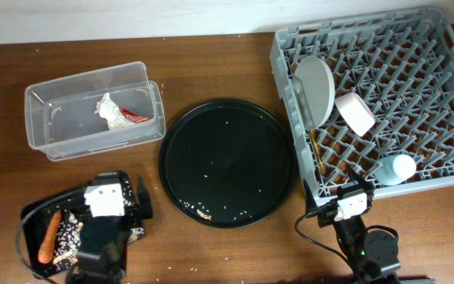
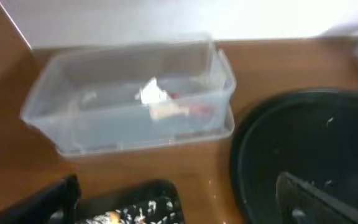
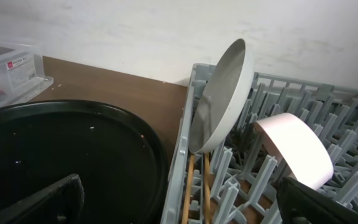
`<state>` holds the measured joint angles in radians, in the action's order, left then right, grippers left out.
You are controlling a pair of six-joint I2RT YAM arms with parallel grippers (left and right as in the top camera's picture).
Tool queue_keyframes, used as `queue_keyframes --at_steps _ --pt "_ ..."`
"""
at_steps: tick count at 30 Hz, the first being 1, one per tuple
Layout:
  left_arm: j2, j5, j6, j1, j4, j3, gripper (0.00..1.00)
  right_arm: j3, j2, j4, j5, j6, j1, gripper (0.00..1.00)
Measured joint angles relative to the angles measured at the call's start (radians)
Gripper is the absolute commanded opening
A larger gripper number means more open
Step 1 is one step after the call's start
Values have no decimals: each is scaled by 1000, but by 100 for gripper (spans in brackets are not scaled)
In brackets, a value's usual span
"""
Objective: Sort waste into correct bins and load items into the dishwasher rack
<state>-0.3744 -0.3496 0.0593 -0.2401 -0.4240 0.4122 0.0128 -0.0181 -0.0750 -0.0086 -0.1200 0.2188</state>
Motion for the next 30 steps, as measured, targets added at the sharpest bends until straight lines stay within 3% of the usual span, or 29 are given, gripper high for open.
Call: queue_keyframes --at_steps 7,12,15,30 --pt "358 63 0 139 12 -135 99 0 0 0 0 0 0 98" --pt "359 121 0 146 110 -311 99 0 0 0 0 0 0 98" --pt "360 134 0 146 174 -314 99 0 0 0 0 0 0 98" --pt "360 138 0 146 175 -320 99 0 0 0 0 0 0 98"
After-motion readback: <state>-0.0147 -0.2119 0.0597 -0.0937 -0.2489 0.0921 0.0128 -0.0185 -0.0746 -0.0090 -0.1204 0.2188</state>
